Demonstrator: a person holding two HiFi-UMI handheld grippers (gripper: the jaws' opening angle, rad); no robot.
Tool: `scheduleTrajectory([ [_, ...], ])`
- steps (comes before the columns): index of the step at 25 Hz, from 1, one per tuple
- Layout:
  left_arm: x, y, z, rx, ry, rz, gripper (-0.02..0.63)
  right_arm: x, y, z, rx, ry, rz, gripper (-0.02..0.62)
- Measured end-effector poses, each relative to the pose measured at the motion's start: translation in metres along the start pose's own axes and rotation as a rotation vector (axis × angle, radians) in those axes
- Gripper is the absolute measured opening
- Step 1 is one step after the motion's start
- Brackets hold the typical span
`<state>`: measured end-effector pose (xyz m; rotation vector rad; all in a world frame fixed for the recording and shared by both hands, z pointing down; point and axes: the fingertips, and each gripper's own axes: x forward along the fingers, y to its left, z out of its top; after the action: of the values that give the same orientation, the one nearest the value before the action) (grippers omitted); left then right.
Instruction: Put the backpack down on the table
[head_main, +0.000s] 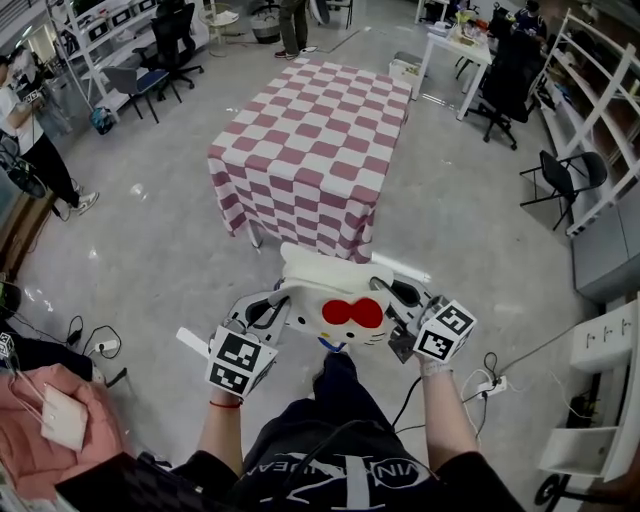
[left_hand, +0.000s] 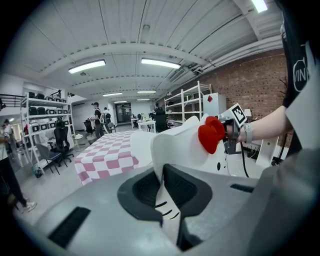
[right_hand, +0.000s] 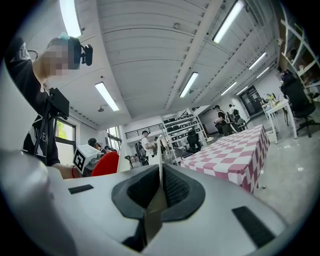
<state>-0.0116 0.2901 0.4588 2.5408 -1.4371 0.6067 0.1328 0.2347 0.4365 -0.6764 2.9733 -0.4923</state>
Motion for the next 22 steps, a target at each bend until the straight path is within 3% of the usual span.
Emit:
scheduleTrajectory([
  [16,0.070,0.104,0.015,-0.006,0.044,0.038,0.023,0.099,-0.079,0.017,0.028,0.011,0.051,0.011],
  [22,0.108,0.139,0.054,-0.013,0.056,0.047,0.023,0.125,-0.124,0.052,0.046,0.015,0.061,0.011],
])
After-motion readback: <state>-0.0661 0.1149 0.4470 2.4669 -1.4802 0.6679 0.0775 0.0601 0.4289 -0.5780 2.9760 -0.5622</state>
